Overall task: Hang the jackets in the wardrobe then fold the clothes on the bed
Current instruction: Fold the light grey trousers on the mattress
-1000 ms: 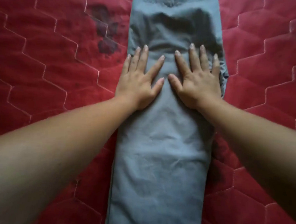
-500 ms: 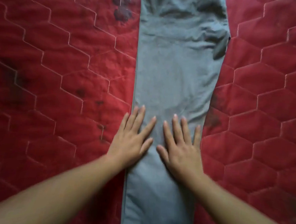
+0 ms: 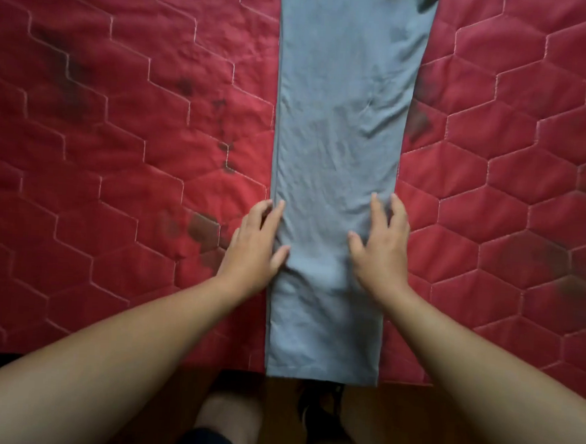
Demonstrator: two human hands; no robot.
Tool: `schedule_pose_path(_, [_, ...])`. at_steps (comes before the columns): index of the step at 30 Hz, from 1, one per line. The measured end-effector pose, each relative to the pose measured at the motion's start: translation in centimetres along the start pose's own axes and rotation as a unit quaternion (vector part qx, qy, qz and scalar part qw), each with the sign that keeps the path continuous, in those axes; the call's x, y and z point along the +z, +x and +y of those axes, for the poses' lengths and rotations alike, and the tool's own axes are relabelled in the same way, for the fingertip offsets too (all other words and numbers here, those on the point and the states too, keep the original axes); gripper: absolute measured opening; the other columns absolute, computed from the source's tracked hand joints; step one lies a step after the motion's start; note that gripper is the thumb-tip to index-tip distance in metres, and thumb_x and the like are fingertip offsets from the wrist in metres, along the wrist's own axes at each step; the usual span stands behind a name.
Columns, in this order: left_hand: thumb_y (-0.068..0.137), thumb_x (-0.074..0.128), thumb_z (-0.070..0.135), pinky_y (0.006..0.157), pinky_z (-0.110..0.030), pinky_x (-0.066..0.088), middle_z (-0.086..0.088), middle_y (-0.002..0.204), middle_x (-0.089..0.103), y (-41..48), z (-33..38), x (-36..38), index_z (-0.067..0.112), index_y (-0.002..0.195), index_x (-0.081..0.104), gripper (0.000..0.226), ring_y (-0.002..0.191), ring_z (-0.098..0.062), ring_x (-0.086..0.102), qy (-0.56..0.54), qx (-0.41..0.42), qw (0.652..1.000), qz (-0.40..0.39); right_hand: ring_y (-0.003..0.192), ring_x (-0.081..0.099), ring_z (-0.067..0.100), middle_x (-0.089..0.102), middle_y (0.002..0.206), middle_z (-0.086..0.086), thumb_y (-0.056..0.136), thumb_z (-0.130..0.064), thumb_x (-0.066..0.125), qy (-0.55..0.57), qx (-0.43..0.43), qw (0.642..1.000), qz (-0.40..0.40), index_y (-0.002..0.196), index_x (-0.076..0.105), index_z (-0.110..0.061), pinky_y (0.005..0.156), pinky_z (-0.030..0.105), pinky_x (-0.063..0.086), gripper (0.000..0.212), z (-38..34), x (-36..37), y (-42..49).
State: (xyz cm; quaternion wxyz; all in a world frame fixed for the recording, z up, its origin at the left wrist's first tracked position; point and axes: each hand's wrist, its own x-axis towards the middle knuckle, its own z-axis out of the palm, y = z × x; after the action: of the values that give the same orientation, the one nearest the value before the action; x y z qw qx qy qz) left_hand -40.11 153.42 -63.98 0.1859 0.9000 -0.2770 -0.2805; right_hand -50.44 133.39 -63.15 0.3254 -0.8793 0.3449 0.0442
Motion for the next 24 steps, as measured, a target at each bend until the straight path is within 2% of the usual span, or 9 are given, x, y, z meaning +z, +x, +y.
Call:
schedule_pose_path(4, [0.085,0.072,0.01,0.114,-0.035,0.035,-0.013,0.13,0.046,-3.3,1.0,1.4,0.004,0.144,0.046,0.065,0.123,-0.027,0.048,-0.134,-0.06,0.989,0.034,0.113,0.053,0.028,0.055,0.122,0.015,0.084,-0.007,0.067,0.139,0.122,0.983,0.008,0.153,0.033,-0.013,0.101,0.032,0.04,0.078,1.4,-0.6,-3.1])
schedule_pose_path(6, [0.084,0.072,0.006,0.108,-0.031,0.042,-0.007,0.122,0.048,-5.5,1.6,2.4,0.009,0.137,0.051,0.057,0.112,-0.017,0.053,-0.213,-0.118,0.969,0.047,0.097,0.063,0.027,0.064,0.099,0.003,0.084,-0.011,0.067,0.194,0.187,0.963,-0.006,0.138,0.044,-0.025,0.085,0.034,0.048,0.061,2.6,-0.6,-5.4])
schedule_pose_path(8, [0.086,0.073,0.008,0.099,-0.022,0.047,-0.004,0.119,0.049,-7.4,1.9,3.4,0.015,0.13,0.053,0.049,0.101,-0.008,0.054,-0.263,-0.167,0.949,0.044,0.086,0.067,0.03,0.066,0.088,0.002,0.085,-0.015,0.069,0.218,0.21,0.952,-0.041,0.115,0.05,-0.027,0.078,0.042,0.054,0.037,4.0,-0.3,-8.1])
schedule_pose_path(10, [0.087,0.074,0.013,0.091,-0.02,0.048,-0.005,0.117,0.053,-8.8,2.0,4.1,0.016,0.126,0.055,0.044,0.092,-0.008,0.054,-0.305,-0.214,0.928,0.029,0.087,0.068,0.028,0.069,0.093,0.005,0.088,-0.016,0.069,0.232,0.211,0.946,-0.078,0.102,0.054,-0.025,0.083,0.049,0.055,0.023,5.4,0.1,-10.3])
schedule_pose_path(13, [0.086,0.076,0.012,0.08,-0.031,0.049,-0.004,0.102,0.054,-10.4,2.1,5.0,0.014,0.117,0.056,0.037,0.083,-0.014,0.053,-0.373,-0.282,0.884,0.03,0.088,0.07,0.019,0.074,0.095,0.001,0.092,-0.018,0.069,0.276,0.208,0.93,-0.124,0.094,0.066,-0.024,0.087,0.046,0.057,0.007,7.0,1.1,-12.6])
schedule_pose_path(16, [0.085,0.075,0.01,0.07,-0.022,0.048,-0.007,0.086,0.058,-11.8,2.1,5.5,0.01,0.098,0.06,0.019,0.074,-0.012,0.051,-0.342,-0.257,0.904,0.01,0.092,0.074,0.022,0.078,0.098,0.005,0.095,-0.024,0.067,0.321,0.242,0.901,-0.163,0.092,0.076,-0.018,0.086,0.043,0.06,0.011,7.9,1.7,-13.9])
schedule_pose_path(19, [0.086,0.074,0.014,0.069,-0.037,0.047,-0.019,0.078,0.06,-12.8,1.8,5.7,-0.003,0.085,0.062,0.021,0.072,-0.017,0.05,-0.307,-0.229,0.923,-0.03,0.089,0.075,0.029,0.079,0.09,0.006,0.096,-0.03,0.068,0.314,0.281,0.888,-0.186,0.084,0.076,-0.014,0.085,0.049,0.06,0.022,8.4,1.8,-14.9])
schedule_pose_path(21, [0.09,0.072,0.019,0.067,-0.038,0.043,-0.009,0.071,0.052,-13.2,1.6,5.9,-0.005,0.081,0.059,0.029,0.068,-0.016,0.047,-0.304,-0.239,0.921,-0.036,0.091,0.074,0.036,0.078,0.091,0.011,0.096,-0.034,0.068,0.305,0.3,0.882,-0.199,0.086,0.076,-0.009,0.084,0.056,0.059,0.028,8.6,1.5,-15.5])
schedule_pose_path(24, [0.096,0.064,0.028,0.074,-0.051,0.051,-0.006,0.071,0.052,-13.9,1.1,6.3,0.005,0.077,0.057,0.031,0.069,-0.018,0.049,-0.291,-0.271,0.917,-0.039,0.095,0.071,0.042,0.074,0.101,0.023,0.096,-0.034,0.067,0.296,0.31,0.876,-0.218,0.092,0.073,-0.003,0.08,0.066,0.056,0.031,8.4,0.6,-16.2])
